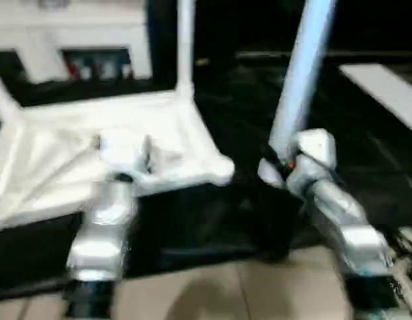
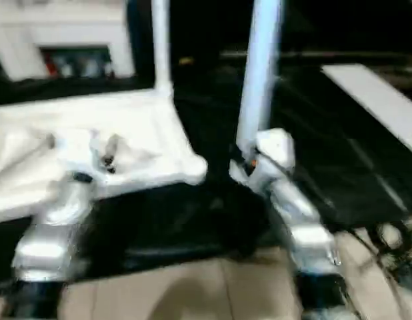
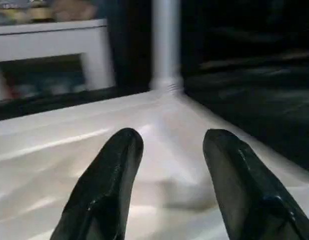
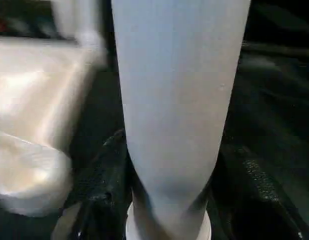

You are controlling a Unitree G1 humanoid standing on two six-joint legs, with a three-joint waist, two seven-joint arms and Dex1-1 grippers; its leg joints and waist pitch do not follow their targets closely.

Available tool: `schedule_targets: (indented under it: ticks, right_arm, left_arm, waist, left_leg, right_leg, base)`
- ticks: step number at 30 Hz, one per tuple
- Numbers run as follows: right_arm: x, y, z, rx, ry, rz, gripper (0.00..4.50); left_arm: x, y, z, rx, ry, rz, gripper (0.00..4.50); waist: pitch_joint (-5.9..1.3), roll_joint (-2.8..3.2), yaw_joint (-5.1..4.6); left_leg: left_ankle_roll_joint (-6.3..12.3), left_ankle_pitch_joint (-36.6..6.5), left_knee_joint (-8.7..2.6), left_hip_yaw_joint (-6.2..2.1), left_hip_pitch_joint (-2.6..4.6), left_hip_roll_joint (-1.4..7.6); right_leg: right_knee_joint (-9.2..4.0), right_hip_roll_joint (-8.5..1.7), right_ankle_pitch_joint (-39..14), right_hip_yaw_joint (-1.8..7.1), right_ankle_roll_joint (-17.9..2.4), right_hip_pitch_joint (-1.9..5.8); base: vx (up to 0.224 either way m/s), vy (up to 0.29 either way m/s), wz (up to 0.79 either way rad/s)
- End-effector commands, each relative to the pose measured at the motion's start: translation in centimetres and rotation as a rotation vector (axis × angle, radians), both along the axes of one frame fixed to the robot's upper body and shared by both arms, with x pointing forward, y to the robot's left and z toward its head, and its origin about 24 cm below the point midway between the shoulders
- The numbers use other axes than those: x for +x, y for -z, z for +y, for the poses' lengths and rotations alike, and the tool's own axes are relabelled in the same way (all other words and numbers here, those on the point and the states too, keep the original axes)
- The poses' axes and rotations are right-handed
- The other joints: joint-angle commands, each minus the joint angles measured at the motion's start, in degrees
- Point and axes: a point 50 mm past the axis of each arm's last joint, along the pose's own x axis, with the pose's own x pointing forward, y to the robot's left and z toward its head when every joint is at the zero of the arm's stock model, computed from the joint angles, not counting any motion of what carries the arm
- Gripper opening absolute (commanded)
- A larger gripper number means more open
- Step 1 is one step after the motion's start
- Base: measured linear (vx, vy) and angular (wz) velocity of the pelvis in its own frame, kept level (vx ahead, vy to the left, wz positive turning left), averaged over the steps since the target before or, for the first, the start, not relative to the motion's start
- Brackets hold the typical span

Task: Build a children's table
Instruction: Insert table leg to table base

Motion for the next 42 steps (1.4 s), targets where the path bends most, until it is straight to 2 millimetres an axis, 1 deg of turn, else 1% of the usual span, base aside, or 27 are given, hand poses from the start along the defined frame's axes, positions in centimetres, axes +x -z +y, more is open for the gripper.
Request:
schedule_targets:
  ticks: [1, 2, 3, 4, 5, 6, 7, 8, 10, 11, 13, 14, 15, 16, 17, 19, 21, 22, 23, 25, 26, 27, 28, 30, 34, 39, 42]
  right_arm:
    - [0.7, -1.6, 1.9, 0.014, -0.058, -0.065, 1.86]
    - [0.8, -1.6, 2.1, 0.021, -0.057, -0.067, 1.86]
    - [0.9, -1.7, 2.1, 0.027, -0.056, -0.07, 1.86]
    - [0.9, -1.8, 2.2, 0.027, -0.056, -0.074, 1.86]
    - [0.9, -1.8, 2.2, 0.023, -0.055, -0.077, 1.86]
    - [0.9, -1.8, 2.1, 0.037, -0.05, -0.078, 1.86]
    - [0.9, -1.8, 2.0, 0.04, -0.046, -0.078, 1.86]
    - [0.8, -1.8, 1.8, 0.044, -0.041, -0.076, 1.86]
    - [0.7, -1.7, 1.3, 0.049, -0.033, -0.072, 1.86]
    - [0.6, -1.6, 1.1, 0.05, -0.031, -0.07, 1.86]
    - [0.6, -1.5, 0.9, 0.05, -0.031, -0.068, 1.86]
    - [0.6, -1.5, 0.9, 0.05, -0.031, -0.067, 1.86]
    - [0.7, -1.6, 0.9, 0.053, -0.036, -0.068, 1.86]
    - [0.8, -1.6, 1.0, 0.052, -0.038, -0.069, 1.86]
    - [0.9, -1.7, 1.0, 0.051, -0.043, -0.07, 1.86]
    - [1.1, -1.8, 1.0, 0.051, -0.049, -0.075, 1.86]
    - [1.3, -2.2, 0.9, 0.056, -0.057, -0.083, 1.86]
    - [1.5, -2.6, 0.8, 0.087, -0.076, -0.094, 1.86]
    - [1.5, -3.1, 0.8, 0.124, -0.1, -0.104, 1.86]
    - [1.6, -3.3, 0.8, 0.141, -0.111, -0.109, 1.86]
    - [1.5, -3.7, 1.1, 0.189, -0.174, -0.102, 1.86]
    - [1.2, -4.0, 1.4, 0.22, -0.254, -0.082, 1.86]
    - [1.1, -4.2, 1.6, 0.24, -0.312, -0.068, 1.86]
    - [0.3, -4.6, 2.2, 0.279, -0.486, -0.021, 1.86]
    - [0.0, -4.8, 2.2, 0.316, -0.565, 0.005, 1.86]
    - [-0.6, -5.2, 2.1, 0.433, -0.694, 0.063, 1.86]
    - [-1.5, -5.2, 2.1, 0.455, -0.799, 0.129, 1.86]
  left_arm:
    - [0.0, -0.2, 2.1, 0.037, -0.059, -0.004, 2.43]
    - [0.1, -0.3, 2.3, 0.043, -0.06, -0.006, 2.43]
    - [0.3, -0.4, 2.4, 0.049, -0.06, -0.008, 2.43]
    - [0.4, -0.4, 2.5, 0.053, -0.061, -0.01, 2.43]
    - [0.4, -0.4, 2.5, 0.053, -0.062, -0.01, 2.43]
    - [0.5, -0.4, 2.5, 0.05, -0.062, -0.01, 2.43]
    - [0.5, -0.4, 2.5, 0.05, -0.061, -0.009, 2.43]
    - [0.6, -0.3, 2.4, 0.051, -0.057, -0.006, 2.43]
    - [0.4, 0.0, 1.8, 0.056, -0.033, 0.005, 2.43]
    - [0.2, 0.0, 1.6, 0.059, -0.027, 0.008, 2.43]
    - [0.2, 0.1, 1.5, 0.061, -0.03, 0.009, 2.43]
    - [0.2, 0.1, 1.6, 0.061, -0.034, 0.01, 2.43]
    - [0.2, 0.1, 1.7, 0.059, -0.042, 0.007, 2.43]
    - [0.2, 0.1, 1.8, 0.058, -0.044, 0.007, 2.43]
    - [0.2, 0.1, 1.8, 0.057, -0.047, 0.006, 2.43]
    - [0.3, 0.1, 1.8, 0.057, -0.048, 0.004, 2.43]
    - [0.3, 0.1, 1.6, 0.038, -0.035, 0.006, 2.43]
    - [0.3, 0.0, 1.1, 0.009, 0.018, 0.02, 2.43]
    - [0.3, -0.2, 0.6, -0.007, 0.066, 0.026, 2.43]
    - [0.3, -0.2, 0.4, -0.015, 0.086, 0.025, 2.43]
    - [0.2, -0.7, -0.3, -0.06, 0.172, 0.011, 2.43]
    - [0.2, -0.9, -1.1, -0.11, 0.252, 0.033, 2.43]
    - [0.1, -1.0, -1.6, -0.145, 0.31, 0.049, 2.43]
    - [0.6, -2.1, -2.7, -0.26, 0.42, 0.068, 2.43]
    - [0.9, -3.2, -3.5, -0.369, 0.527, 0.09, 2.71]
    - [0.8, -5.9, -6.0, -0.525, 0.803, 0.138, 3.13]
    - [0.9, -7.3, -7.4, -0.613, 0.928, 0.173, 3.29]
  waist:
    - [-2.21, -0.04, 1.55]
    - [-2.26, 1.09, 1.09]
    - [-1.79, 4.05, -0.22]
    - [-1.3, 5.59, -1.33]
    - [-1.66, 7.52, -3.77]
    - [-4.25, 7.25, -4.5]
    - [-4.74, 6.47, -5.85]
    - [-4.16, 6.99, -4.65]
    - [-3.88, 4.76, -4.27]
    - [-2.91, 2.85, -4.1]
    - [-0.64, 0.71, -3.01]
    - [-1.21, -2.19, -1.44]
    - [-1.94, -2.11, -0.62]
    - [-2.04, -1.85, -0.54]
    - [-2.19, -1.31, 0.01]
    - [-2.14, -0.53, 0.35]
    - [-1.51, 1.27, 0.37]
    - [-1.43, 3.45, -1.36]
    - [-2.31, 4.12, -3.09]
    - [-3.0, 3.74, -3.08]
    - [-2.9, 2.83, -2.53]
    - [-4.08, 1.0, -2.04]
    - [-4.7, 0.08, -1.06]
    - [-4.56, -0.72, -0.32]
    - [-2.8, -0.21, -0.01]
    - [-1.73, -0.35, 0.17]
    - [-1.69, -0.48, 0.39]
  left_leg:
    - [-3.73, 6.82, -3.83, 1.02, -3.02, 1.07]
    - [-2.87, 7.39, -5.16, 0.97, -3.44, 2.25]
    - [-1.06, 5.34, -8.65, 0.49, -3.08, 3.65]
    - [0.57, 0.35, -12.87, -1.04, -3.18, 2.99]
    - [7.83, -7.43, -15.7, -8.51, 2.73, 0.43]
    - [8.67, -16.15, -13.07, -11.17, 11.87, 7.55]
    - [9.37, -10.37, -13.09, -13.06, 11.4, 8.22]
    - [8.36, 0.06, -12.17, -11.08, 9.85, 6.26]
    - [6.97, 10.07, -13.56, -9.07, 7.83, 6.26]
    - [7.53, 8.37, -15.46, -6.99, 5.7, 6.96]
    - [5.99, -10.72, -17.7, -2.18, 2.41, 3.47]
    - [1.49, -16.02, -10.21, 1.56, 3.49, -0.96]
    - [-1.22, -5.5, -2.63, 1.63, 3.09, -3.07]
    - [-4.32, -2.53, -2.23, 0.29, -0.05, -2.63]
    - [-6.33, -0.12, -2.3, -1.01, -1.47, -1.85]
    - [-7.07, 1.25, -2.93, -1.48, -1.48, -1.11]
    - [-6.71, 4.0, -9.06, -0.68, -0.11, 1.22]
    - [-5.25, -0.51, -13.93, -3.64, 3.47, 5.98]
    - [-3.21, -2.37, -14.52, -7.28, 7.39, 9.49]
    - [1.69, 8.38, -12.82, -7.44, 8.18, 9.14]
    - [5.54, 29.39, -10.81, -6.26, 7.12, 7.62]
    - [5.03, 45.09, -7.86, -4.14, 5.78, 4.26]
    - [1.81, 50.07, -7.06, -2.28, 3.47, 1.33]
    - [-0.33, 40.44, -8.15, -0.93, 0.69, 0.92]
    - [-0.85, 13.42, -10.34, -0.66, 0.31, 3.95]
    - [-4.82, -1.57, -11.45, 1.26, 1.19, 5.34]
    - [-8.97, -6.17, -12.34, 2.67, 2.0, 5.69]
  right_leg:
    - [-12.3, -10.01, 7.71, -4.61, 9.42, 4.64]
    - [-13.56, -10.78, 0.06, -6.42, 6.44, 6.25]
    - [-15.23, -9.89, -11.15, -9.93, 1.62, 10.25]
    - [-13.07, -4.85, -12.16, -12.83, 1.91, 11.48]
    - [-2.28, 5.3, -10.98, -11.97, 0.92, 6.07]
    - [0.86, 2.61, -9.46, -4.66, -1.55, -2.83]
    - [3.03, 2.45, -6.19, -3.93, -0.81, -4.16]
    - [4.16, 2.84, -2.86, -2.56, 1.32, -6.42]
    - [5.27, 2.55, 3.83, -1.36, 4.15, -7.91]
    - [4.8, 1.5, 8.9, 0.14, 3.24, -8.33]
    - [-2.73, 0.02, 9.88, 2.3, -0.42, -5.31]
    - [-10.8, -4.35, -14.86, 8.46, 0.79, -4.07]
    - [-13.21, -6.86, -39.41, 11.47, 0.14, -2.61]
    - [-11.41, -7.23, -39.21, 12.03, -2.94, 0.99]
    - [-10.1, -6.76, -30.9, 11.51, -7.68, 2.5]
    - [-10.16, -5.83, -21.88, 11.04, -14.18, 2.52]
    - [-10.02, -1.21, -15.78, 6.02, -18.75, 0.63]
    - [-6.05, 2.13, -10.49, 1.87, -14.73, -3.36]
    - [-0.12, 1.6, -0.73, 0.34, -10.63, -7.46]
    - [0.66, 0.7, 6.82, -0.03, -6.76, -9.15]
    - [-0.61, -0.54, 14.29, 0.75, -4.31, -9.87]
    - [-3.58, -2.45, 25.02, 2.4, -4.29, -8.42]
    - [-2.46, -2.43, 36.16, 3.32, -7.77, -6.11]
    - [-2.18, -2.76, 41.15, 3.64, -13.68, -3.63]
    - [-4.17, -4.23, 18.35, 3.2, -22.44, -3.62]
    - [-5.84, -4.23, 1.55, 3.05, -21.65, -4.17]
    - [-7.19, -4.11, -6.03, 2.61, -16.86, -4.17]
  base:
    - [0.044, 0.012, 0.29]
    - [0.098, 0.12, 0.21]
    - [0.098, 0.12, 0.21]
    - [0.185, 0.139, 0.09]
    - [0.259, 0.044, 0.47]
    - [0.259, 0.044, 0.47]
    - [0.215, 0.014, 0.52]
    - [0.113, 0.071, 0.05]
    - [0.107, 0.067, 0.05]
    - [0.107, -0.008, 0.07]
    - [0.096, -0.051, 0.09]
    - [0.096, -0.15, 0.2]
    - [0.096, -0.15, 0.2]
    - [0.129, -0.109, 0.04]
    - [0.113, -0.034, -0.04]
    - [0.103, -0.004, 0.03]
    - [0.09, 0.076, 0.13]
    - [0.097, 0.136, 0.07]
    - [0.108, 0.146, 0.09]
    - [0.104, 0.129, 0.1]
    - [0.088, 0.087, 0.09]
    - [0.088, 0.087, 0.09]
    - [0.074, 0.037, 0.08]
    - [0.0, 0.0, 0.0]
    - [-0.014, -0.007, 0.0]
    - [-0.064, -0.029, 0.09]
    - [-0.067, -0.022, 0.12]
